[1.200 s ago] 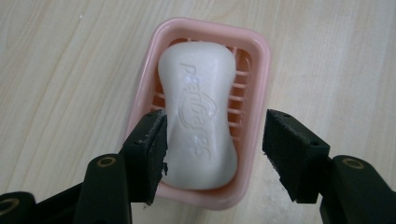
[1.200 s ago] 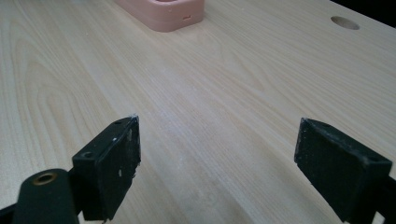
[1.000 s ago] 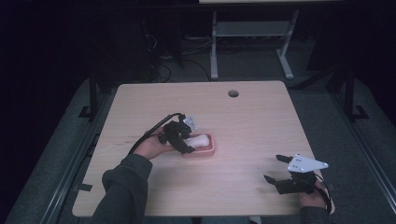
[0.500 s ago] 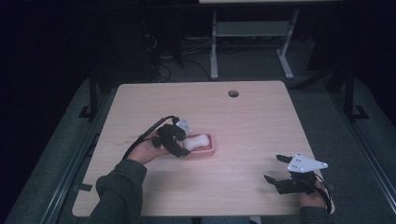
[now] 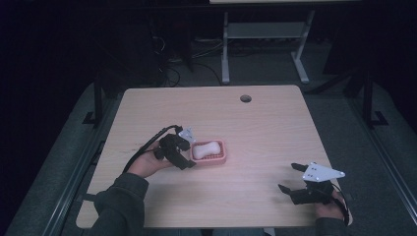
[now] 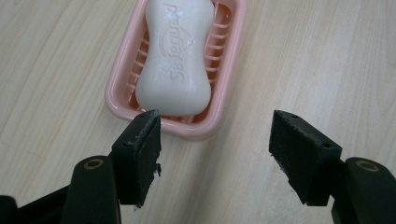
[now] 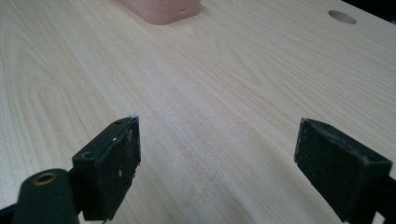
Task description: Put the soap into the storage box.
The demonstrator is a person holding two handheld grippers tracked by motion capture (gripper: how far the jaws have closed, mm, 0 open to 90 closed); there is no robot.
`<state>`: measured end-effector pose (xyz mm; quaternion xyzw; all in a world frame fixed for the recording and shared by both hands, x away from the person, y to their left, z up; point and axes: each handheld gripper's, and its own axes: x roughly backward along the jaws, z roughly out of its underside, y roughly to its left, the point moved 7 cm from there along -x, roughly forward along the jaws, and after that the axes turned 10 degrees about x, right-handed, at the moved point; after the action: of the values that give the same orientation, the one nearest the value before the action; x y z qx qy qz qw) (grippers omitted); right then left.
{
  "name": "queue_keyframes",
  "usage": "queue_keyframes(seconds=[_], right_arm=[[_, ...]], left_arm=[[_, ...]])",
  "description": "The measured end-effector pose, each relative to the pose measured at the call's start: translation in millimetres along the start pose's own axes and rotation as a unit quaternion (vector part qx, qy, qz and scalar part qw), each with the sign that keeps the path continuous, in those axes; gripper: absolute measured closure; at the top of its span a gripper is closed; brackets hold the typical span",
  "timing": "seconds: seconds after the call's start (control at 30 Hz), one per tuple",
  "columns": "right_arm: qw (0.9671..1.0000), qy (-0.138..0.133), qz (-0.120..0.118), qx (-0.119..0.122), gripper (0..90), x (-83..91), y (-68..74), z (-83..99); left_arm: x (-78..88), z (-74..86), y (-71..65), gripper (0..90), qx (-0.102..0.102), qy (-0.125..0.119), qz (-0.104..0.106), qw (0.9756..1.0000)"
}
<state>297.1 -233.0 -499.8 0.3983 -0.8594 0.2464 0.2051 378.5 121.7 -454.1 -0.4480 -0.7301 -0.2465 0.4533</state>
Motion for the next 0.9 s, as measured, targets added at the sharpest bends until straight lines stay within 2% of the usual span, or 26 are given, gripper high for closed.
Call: queue_keyframes(seconds=[0.2, 0.27, 0.3, 0.63, 0.9], right_arm=[[1.0, 0.002, 0.001, 0.001, 13.7, -0.2, 0.3, -0.2], [1.0, 0.003, 0.001, 0.0, 13.7, -0.2, 0.5, -0.3], [1.0, 0.003, 0.001, 0.001, 13.7, -0.1, 0.3, -0.3], [1.0, 0.006, 0.001, 0.001, 13.7, -0.5, 0.5, 0.6], [1.0, 0.008, 0.002, 0.001, 13.8, -0.7, 0.3, 1.1]], left_arm=[[-0.2, 6.4, -2.5, 32.3, 0.004, 0.003, 0.001, 1.0], [1.1, 8.5, -2.5, 32.2, 0.0, 0.001, 0.0, 1.0], [1.3, 9.5, -3.5, 32.1, 0.005, 0.0, 0.002, 1.0], [1.7, 21.7, -6.7, 29.6, 0.011, 0.0, 0.002, 0.9999], [3.8, 31.7, -11.5, 28.8, 0.009, -0.004, 0.002, 1.0]])
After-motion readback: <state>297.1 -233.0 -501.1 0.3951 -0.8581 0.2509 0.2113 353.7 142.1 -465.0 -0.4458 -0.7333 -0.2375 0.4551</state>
